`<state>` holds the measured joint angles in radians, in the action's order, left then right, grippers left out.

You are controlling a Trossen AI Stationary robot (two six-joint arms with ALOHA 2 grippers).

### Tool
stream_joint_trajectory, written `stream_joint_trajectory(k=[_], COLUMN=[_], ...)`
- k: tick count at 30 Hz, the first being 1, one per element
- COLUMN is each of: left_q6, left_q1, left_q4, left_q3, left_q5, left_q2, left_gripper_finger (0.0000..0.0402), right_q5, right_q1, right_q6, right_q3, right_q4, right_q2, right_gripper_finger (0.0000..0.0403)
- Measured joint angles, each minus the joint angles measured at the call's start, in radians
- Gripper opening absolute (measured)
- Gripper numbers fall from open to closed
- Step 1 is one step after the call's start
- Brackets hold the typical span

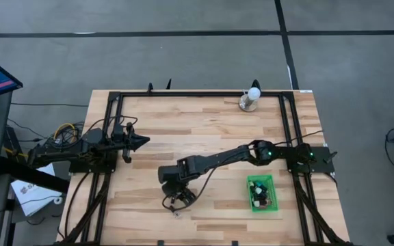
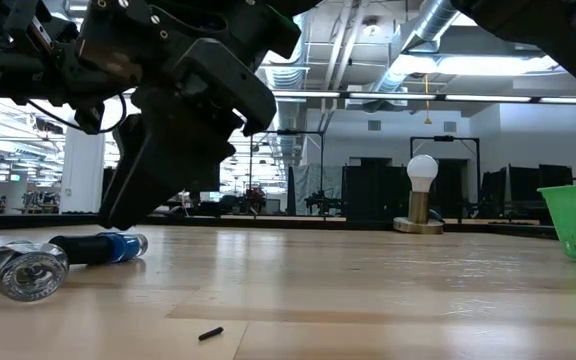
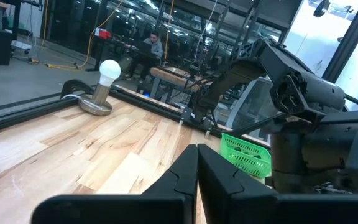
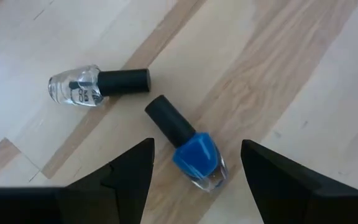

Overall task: Pick & Place Nail Polish
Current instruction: Put the blue nail polish into the green bin

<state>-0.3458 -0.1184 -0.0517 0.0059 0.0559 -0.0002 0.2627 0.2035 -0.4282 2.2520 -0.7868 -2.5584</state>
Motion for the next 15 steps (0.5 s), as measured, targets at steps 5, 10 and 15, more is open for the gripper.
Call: stream_joint_trajectory(k=[5, 10, 15], left_q6=[0.0, 0.0, 0.0], left_q1=[0.0, 0.0, 0.0], left_q4=[0.0, 0.0, 0.0], left_q3=[0.0, 0.0, 0.0], left_q5=[0.0, 0.0, 0.0], left_q2=[0.0, 0.0, 0.0], left_gripper_finger=[0.0003, 0.0003, 0.0003], right_q5=[0.0, 0.001, 0.002], right_q1=[0.004, 0.005, 0.004], right_q6=[-0.03, -0.051, -0.053], right_q3=[0.0, 0.0, 0.002], right_q4=[0.005, 0.021, 0.048], right_q2=[0.0, 0.0, -0.027], right_gripper_finger=[0.0232, 0.0232, 0.0232])
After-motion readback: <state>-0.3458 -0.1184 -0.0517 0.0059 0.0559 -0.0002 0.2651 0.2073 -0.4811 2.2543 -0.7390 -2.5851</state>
